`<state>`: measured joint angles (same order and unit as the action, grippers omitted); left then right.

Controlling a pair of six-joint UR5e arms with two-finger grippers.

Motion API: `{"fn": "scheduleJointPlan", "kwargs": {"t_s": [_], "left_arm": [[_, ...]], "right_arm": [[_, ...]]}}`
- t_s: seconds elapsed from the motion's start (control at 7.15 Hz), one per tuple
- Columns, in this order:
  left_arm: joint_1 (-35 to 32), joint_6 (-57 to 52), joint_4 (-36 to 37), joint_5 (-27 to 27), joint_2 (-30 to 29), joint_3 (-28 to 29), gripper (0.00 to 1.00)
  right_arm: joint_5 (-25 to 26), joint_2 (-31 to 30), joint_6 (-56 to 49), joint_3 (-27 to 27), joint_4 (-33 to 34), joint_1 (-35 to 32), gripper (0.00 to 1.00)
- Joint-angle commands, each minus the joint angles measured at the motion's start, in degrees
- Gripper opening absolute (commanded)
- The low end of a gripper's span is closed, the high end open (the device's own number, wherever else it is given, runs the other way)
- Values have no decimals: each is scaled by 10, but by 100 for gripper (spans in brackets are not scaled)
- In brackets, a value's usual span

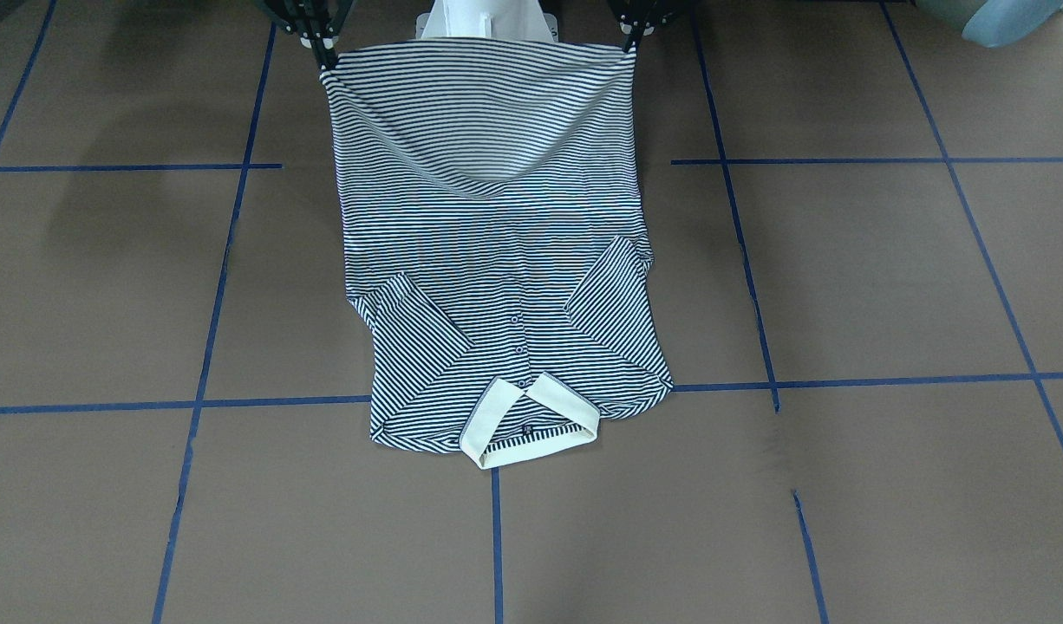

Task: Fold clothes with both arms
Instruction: 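Lift the hem with both grippers and fold it toward the collar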

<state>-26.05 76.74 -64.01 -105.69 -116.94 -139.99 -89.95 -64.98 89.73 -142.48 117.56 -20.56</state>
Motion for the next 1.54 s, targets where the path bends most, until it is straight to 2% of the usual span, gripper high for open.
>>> {"fn": "scheduleJointPlan", "kwargs": {"t_s": [0.0, 0.14, 0.42, 0.84, 1.12, 1.4], "left_arm": [[-77, -66, -6, 0, -28, 79, 0], [-101, -84, -29, 0, -34, 115, 0], [-143, -119, -125, 1, -43, 224, 0], [-178, -143, -313, 15, -57, 430, 0], [-177, -143, -346, 27, -66, 480, 0], [-172, -145, -347, 27, -64, 492, 0]], "right_arm": [[-48, 57, -80, 105, -7, -116, 0], [-49, 67, -89, 162, -58, -139, 0], [-51, 70, -91, 310, -216, -166, 0], [-51, 111, -110, 501, -348, -192, 0], [-50, 119, -111, 569, -412, -194, 0], [-51, 127, -111, 589, -414, -193, 0]]}}
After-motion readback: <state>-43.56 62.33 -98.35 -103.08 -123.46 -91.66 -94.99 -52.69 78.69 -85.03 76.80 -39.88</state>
